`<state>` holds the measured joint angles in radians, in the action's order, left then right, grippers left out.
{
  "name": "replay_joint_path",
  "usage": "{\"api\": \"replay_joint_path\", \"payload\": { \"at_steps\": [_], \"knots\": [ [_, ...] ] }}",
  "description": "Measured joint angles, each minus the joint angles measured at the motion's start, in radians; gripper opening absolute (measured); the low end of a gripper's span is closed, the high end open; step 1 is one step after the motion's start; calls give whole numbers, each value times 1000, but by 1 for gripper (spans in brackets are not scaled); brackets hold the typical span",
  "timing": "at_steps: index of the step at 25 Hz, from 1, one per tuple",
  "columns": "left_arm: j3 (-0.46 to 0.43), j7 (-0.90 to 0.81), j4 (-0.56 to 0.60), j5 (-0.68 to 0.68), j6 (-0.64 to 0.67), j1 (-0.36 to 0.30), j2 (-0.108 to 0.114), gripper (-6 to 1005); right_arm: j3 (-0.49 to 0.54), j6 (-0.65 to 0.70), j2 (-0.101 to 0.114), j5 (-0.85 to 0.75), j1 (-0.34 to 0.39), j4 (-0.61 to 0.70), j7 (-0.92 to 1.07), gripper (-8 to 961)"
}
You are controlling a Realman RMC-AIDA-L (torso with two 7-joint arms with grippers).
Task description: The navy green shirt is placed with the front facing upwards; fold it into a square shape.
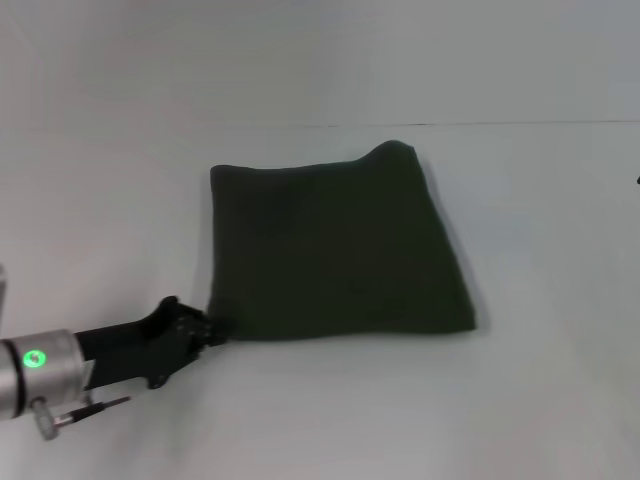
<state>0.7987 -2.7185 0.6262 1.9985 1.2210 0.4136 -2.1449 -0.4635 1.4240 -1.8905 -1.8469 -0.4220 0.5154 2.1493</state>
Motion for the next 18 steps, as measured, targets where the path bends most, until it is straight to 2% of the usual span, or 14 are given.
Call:
{"api": "replay_joint_path", "payload": {
  "at_steps": [5, 9, 15, 18],
  "knots": [
    [-85, 5, 45, 21, 30, -61, 4, 81, 0, -2, -3, 0, 0, 0, 0, 854],
    [-135, 21, 61, 26, 59, -86, 6, 104, 0, -3, -7, 0, 0, 0, 0, 855],
    [-163, 57, 62, 47, 92, -86, 9, 140, 0, -4, -9, -1, -6, 0, 0, 855],
    [-183, 82, 50, 45, 135, -74, 18, 157, 0, -4, -9, -3, -7, 0, 0, 854]
  ]
}}
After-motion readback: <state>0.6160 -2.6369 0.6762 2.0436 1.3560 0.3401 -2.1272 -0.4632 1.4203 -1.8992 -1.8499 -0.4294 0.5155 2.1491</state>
